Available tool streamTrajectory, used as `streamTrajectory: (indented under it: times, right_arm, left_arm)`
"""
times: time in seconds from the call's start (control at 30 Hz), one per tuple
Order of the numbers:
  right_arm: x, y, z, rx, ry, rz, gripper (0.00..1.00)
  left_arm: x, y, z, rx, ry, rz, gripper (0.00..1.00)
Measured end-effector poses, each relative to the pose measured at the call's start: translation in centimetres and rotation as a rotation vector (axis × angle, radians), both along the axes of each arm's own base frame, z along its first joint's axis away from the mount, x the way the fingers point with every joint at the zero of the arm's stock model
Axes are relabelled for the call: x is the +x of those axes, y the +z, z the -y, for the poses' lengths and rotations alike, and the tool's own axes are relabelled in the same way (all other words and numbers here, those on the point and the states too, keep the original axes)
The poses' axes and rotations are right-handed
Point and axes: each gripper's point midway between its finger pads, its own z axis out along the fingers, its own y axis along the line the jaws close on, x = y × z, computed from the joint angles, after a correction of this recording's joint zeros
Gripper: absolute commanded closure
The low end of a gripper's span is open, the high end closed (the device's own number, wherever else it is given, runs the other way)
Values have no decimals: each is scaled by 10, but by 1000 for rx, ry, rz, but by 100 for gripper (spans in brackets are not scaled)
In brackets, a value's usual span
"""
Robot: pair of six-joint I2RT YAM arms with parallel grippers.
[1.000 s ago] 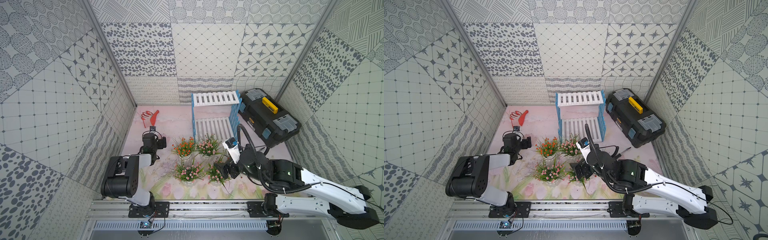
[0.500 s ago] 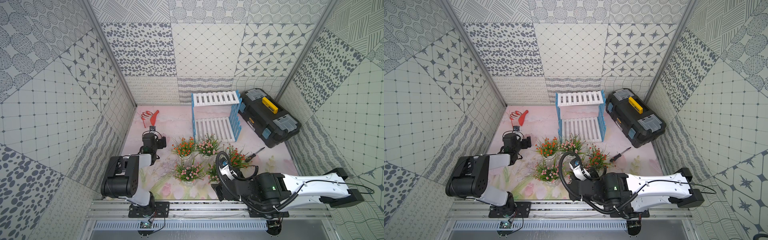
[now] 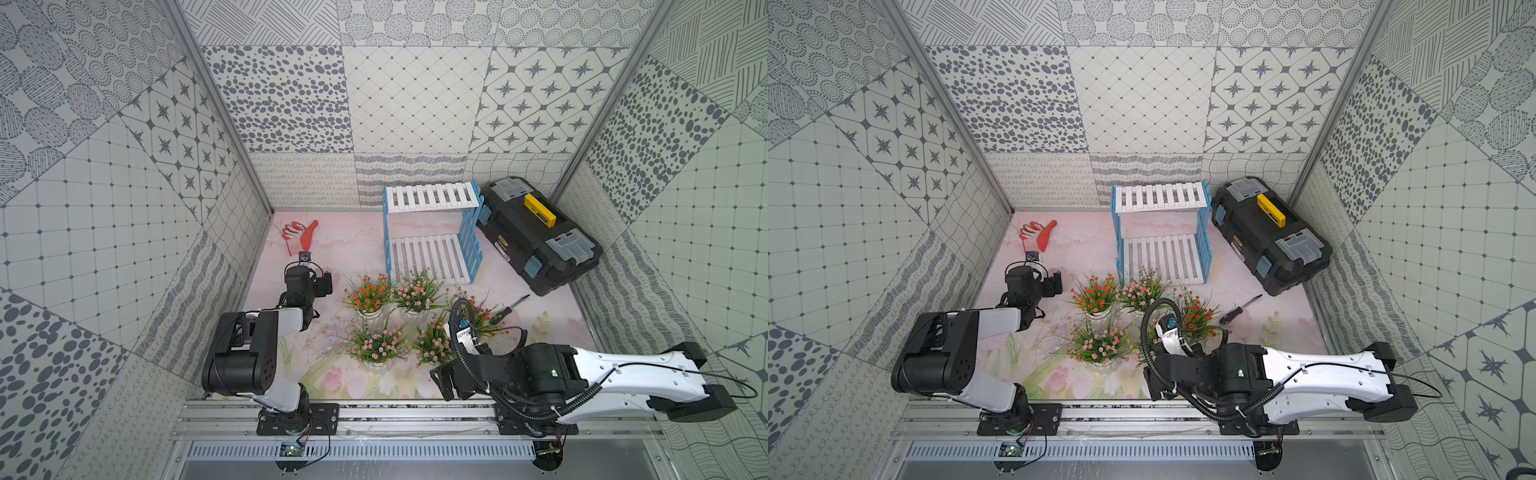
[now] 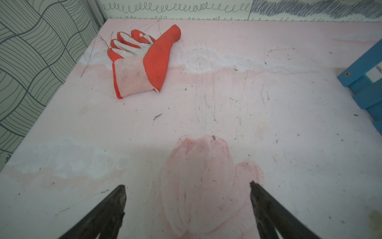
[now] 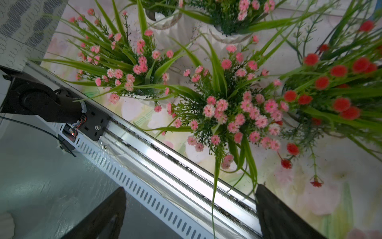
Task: Place the baby's breath potted plants on the rack by color
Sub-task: Pick up the baby's breath potted plant from the center of the board.
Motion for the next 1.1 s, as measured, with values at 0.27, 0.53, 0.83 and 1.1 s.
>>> streamTrajectory:
  times: [0.27,0.53,0.83,1.1]
  right_arm:
    - [-14,-41,-1,-81,24,-118,2]
    - [6,-69,11,-94,-44,-86,2]
    - [24,-86,6,-62,-52,-31,2]
    - [37,-103,-6,-62,-13,31,2]
  left_arm:
    - [0,1,1,2,-2,3,6]
    - [0,1,1,2,-2,3,6]
    - [0,1,1,4,1,3,6]
    - [0,1,1,4,0,3,6]
